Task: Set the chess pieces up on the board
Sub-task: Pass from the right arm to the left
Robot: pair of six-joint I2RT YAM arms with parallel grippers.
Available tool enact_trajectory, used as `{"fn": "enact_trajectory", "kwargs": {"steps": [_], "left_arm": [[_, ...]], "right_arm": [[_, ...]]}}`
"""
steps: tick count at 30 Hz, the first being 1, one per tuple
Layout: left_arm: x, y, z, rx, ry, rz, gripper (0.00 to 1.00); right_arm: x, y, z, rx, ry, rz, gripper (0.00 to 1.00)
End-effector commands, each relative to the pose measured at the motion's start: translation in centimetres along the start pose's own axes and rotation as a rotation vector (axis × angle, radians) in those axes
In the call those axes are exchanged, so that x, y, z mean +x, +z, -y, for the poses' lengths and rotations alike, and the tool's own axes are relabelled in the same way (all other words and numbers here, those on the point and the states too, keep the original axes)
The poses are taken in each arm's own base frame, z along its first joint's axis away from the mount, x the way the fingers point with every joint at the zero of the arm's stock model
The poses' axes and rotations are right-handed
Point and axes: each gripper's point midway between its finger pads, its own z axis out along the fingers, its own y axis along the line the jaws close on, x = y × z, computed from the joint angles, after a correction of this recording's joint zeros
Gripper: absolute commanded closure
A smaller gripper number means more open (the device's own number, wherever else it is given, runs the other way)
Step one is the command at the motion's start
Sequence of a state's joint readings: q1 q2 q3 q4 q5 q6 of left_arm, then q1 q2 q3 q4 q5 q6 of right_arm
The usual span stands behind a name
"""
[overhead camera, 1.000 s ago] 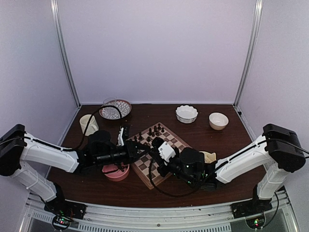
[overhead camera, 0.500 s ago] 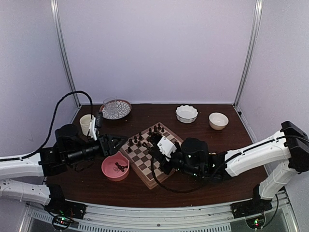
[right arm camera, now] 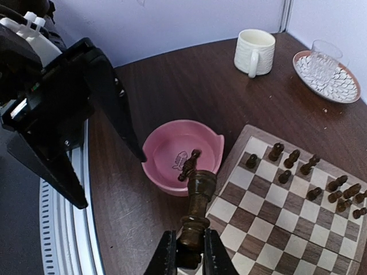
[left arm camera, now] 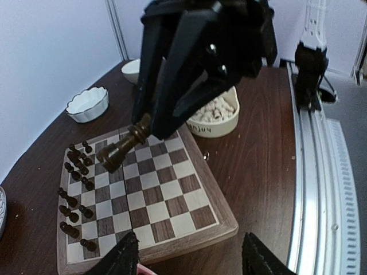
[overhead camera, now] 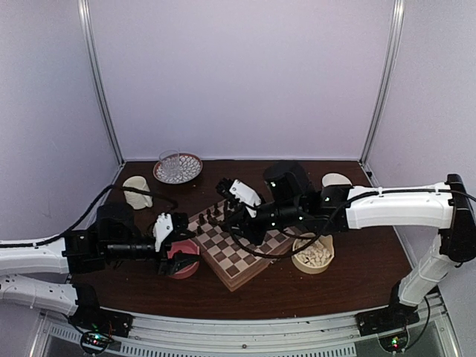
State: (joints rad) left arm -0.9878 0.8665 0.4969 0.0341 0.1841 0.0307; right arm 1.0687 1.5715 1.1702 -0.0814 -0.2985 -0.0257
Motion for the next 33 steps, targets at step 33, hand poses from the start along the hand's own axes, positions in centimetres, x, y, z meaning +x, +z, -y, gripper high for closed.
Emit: {"fn": "enact_trajectory", "kwargs": {"steps": [33], "left_arm": [[2.8,4.0,1.1,0.097,0.396,-0.037,0.43]], "right_arm": [[4.8,2.3,-4.6,-0.335,0.161,-0.227,1.00]]}}
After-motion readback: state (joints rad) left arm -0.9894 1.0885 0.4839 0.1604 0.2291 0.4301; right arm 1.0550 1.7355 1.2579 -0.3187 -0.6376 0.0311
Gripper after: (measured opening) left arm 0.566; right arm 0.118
